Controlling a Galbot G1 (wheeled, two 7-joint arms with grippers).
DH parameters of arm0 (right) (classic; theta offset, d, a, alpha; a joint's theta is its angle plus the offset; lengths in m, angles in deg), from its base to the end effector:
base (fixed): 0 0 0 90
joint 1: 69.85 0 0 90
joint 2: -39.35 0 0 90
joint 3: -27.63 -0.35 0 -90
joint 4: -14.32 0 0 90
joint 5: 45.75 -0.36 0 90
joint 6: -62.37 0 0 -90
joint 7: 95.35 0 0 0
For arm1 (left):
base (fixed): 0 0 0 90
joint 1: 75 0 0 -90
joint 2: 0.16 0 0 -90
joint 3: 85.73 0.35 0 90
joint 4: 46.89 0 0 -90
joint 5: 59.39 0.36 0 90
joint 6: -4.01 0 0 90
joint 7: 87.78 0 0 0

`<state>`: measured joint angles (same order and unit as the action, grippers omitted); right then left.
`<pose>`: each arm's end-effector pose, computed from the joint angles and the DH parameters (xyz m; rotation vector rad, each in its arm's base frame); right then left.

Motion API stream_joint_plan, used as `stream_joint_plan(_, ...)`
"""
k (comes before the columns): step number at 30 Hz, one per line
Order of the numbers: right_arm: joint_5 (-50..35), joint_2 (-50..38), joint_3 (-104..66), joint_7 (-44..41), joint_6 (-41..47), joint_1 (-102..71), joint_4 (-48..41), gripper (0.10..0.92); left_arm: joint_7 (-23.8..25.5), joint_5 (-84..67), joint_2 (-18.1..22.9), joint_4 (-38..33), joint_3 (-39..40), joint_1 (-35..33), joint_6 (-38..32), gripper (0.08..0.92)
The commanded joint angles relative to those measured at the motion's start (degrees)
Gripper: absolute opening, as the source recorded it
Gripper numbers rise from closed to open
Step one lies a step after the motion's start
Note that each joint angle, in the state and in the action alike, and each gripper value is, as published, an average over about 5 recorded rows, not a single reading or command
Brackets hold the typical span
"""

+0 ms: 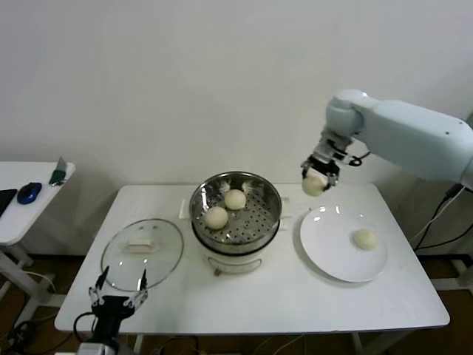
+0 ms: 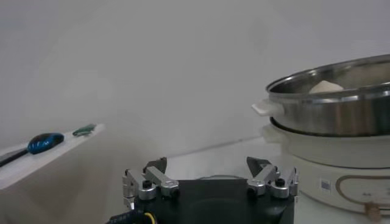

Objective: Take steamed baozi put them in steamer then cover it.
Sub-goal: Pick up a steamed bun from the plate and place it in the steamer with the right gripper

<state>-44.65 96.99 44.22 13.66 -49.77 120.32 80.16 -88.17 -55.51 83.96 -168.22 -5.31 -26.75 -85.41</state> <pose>0.5959 -0.0003 0.0116 1.6967 -0.6571 2.1078 0.1219 0.0676 -0.3188 0.1117 -2.9323 -0.3694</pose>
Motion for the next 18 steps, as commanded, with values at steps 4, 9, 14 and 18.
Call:
stream_joint_plan(4, 6.9, 17.6, -2.5, -0.4, -11.7, 0.0, 0.3, 0.695, 0.0, -0.6, -0.1, 0.2, -0.1, -1.1, 0.2, 0.823)
stream_joint_plan(9, 9.9, 21.6, -2.6, -0.4, -12.9, -4.9, -0.4, 0.702, 0.0, -0.5, -0.2, 0.1, -0.2, -1.0, 0.3, 0.823)
stream_joint_plan(14, 11.2, 23.2, -0.5, -0.2, -14.4, -7.1, -0.3, 0.704, 0.1, -0.6, -0.7, -0.2, -0.1, -0.9, 0.7, 0.823)
stream_joint_plan(18, 12.1, 23.5, -0.2, -0.1, -14.6, -9.3, -0.4, 0.708, 0.3, -0.5, -1.1, -0.2, 0.1, -0.8, 0.8, 0.823)
